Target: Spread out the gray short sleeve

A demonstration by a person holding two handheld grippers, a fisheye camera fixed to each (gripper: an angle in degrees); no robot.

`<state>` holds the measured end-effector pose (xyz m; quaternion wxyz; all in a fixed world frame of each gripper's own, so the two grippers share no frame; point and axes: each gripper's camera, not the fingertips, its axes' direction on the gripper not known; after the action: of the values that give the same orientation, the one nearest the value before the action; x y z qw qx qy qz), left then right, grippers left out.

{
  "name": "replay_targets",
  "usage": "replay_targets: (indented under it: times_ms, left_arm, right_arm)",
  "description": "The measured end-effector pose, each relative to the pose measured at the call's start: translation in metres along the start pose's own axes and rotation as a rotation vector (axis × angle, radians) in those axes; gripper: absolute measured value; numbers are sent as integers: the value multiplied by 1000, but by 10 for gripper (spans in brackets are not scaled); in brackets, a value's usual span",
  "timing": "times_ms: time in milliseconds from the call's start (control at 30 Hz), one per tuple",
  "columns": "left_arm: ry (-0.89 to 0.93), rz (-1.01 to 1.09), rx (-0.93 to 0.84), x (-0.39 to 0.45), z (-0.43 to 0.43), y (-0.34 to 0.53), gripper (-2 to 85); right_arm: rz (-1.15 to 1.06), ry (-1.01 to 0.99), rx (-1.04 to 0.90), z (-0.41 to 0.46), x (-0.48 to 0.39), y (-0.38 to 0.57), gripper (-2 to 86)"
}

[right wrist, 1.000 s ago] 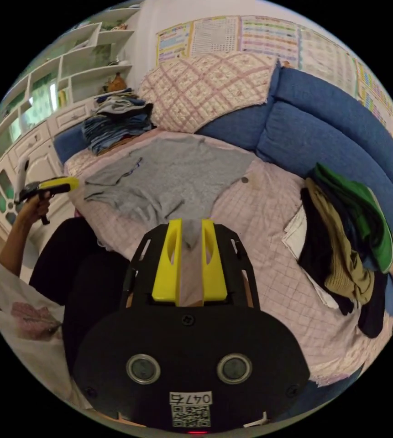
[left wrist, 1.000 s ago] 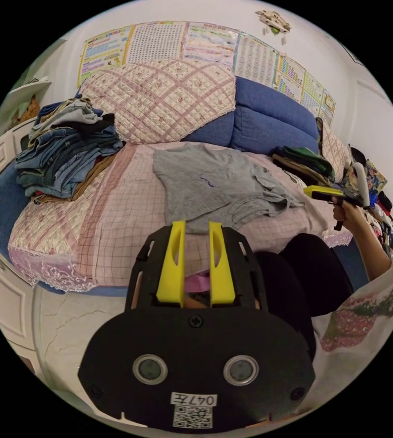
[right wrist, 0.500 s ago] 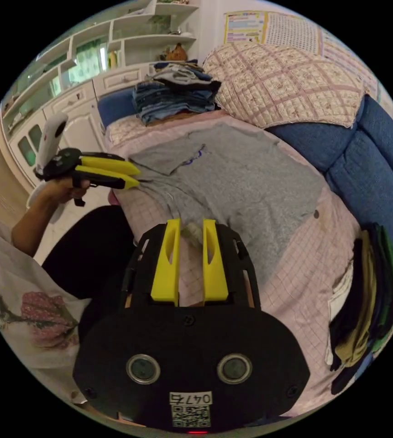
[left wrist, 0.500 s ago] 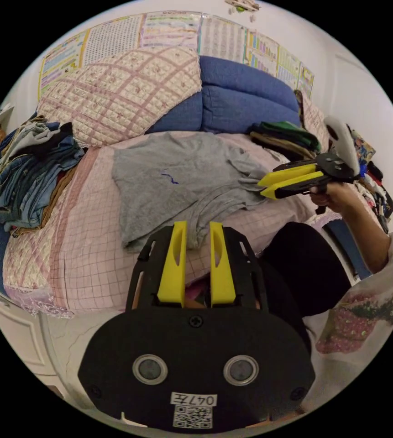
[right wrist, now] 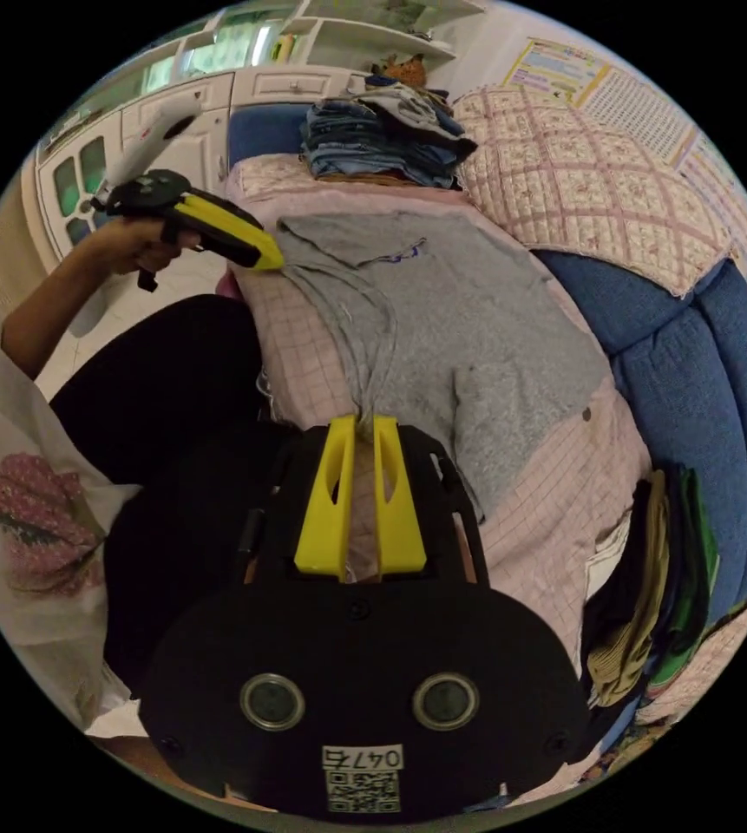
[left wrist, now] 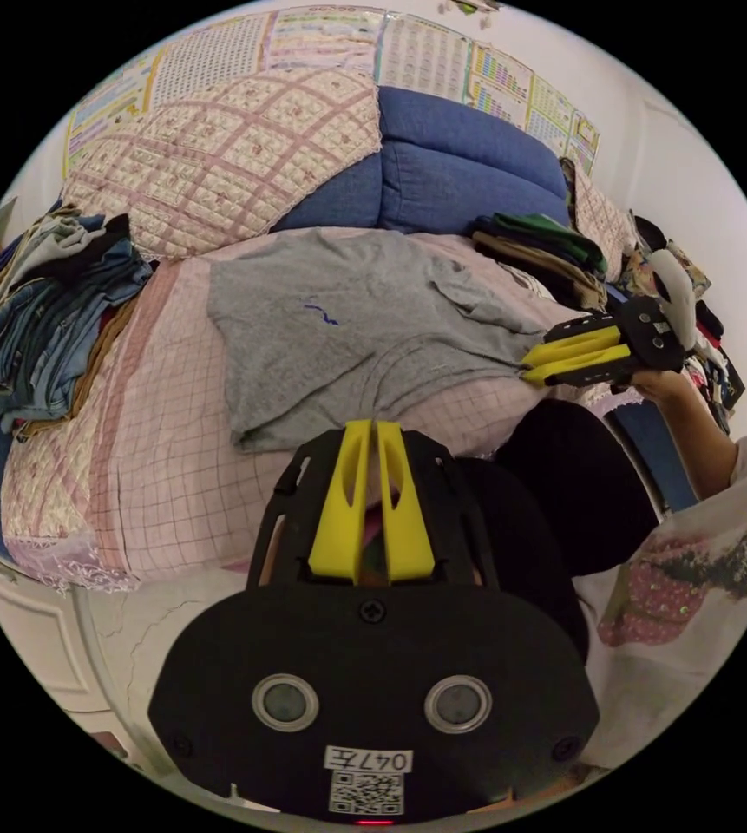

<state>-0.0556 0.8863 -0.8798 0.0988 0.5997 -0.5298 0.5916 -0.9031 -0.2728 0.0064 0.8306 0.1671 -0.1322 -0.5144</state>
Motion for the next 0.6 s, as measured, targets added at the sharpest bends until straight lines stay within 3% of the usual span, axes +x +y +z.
replay_targets:
  times_ms: [167, 367, 600]
  left_arm:
    - [-22, 5, 102, -9, -5, -9, 8]
    - [-50, 0, 30, -15, 63, -32, 52]
    - [-23, 1, 74, -20, 98, -25, -2]
  right_arm:
    - [49, -24, 146, -40, 27, 17, 11]
    - [56, -11, 161, -48, 39, 25, 21]
    - [160, 7, 157, -47, 70, 15, -1]
